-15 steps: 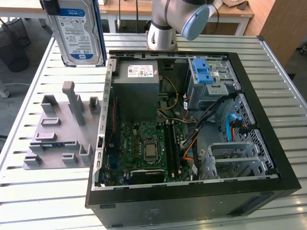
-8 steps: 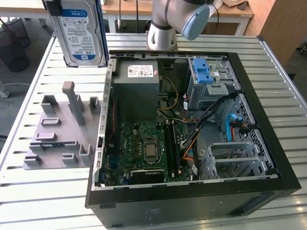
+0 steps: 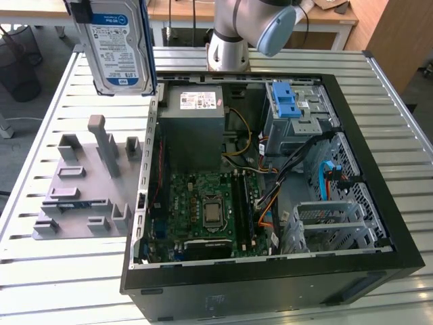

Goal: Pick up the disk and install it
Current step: 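Pick up the disk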

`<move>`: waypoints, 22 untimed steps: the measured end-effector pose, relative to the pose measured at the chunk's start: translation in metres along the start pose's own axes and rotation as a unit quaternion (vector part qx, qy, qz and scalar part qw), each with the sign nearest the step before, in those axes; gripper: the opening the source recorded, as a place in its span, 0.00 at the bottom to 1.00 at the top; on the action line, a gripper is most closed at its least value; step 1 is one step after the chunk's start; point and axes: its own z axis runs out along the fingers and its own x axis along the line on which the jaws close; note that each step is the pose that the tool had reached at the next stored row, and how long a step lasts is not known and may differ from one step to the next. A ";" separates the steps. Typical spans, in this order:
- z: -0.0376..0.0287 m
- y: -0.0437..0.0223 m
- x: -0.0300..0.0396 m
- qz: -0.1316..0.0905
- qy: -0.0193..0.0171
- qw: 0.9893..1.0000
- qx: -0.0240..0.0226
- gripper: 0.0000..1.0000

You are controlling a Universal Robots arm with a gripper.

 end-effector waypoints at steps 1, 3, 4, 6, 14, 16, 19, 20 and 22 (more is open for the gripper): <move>0.0000 -0.0010 0.0003 0.000 0.000 1.000 0.000 0.36; 0.0000 -0.0031 0.0007 0.000 0.000 1.000 0.000 0.36; 0.0000 -0.0044 0.0009 0.000 0.000 1.000 0.000 0.36; -0.0001 -0.0067 0.0012 0.000 0.000 1.000 0.000 0.36; -0.0001 -0.0174 0.0037 0.000 0.000 1.000 0.000 0.36; -0.0001 -0.0202 0.0049 0.000 0.000 1.000 0.000 0.36; -0.0002 -0.0247 0.0070 0.000 0.000 1.000 0.000 0.36; -0.0002 -0.0261 0.0077 0.000 0.000 1.000 0.000 0.36; -0.0002 -0.0286 0.0090 0.000 0.000 1.000 0.000 0.36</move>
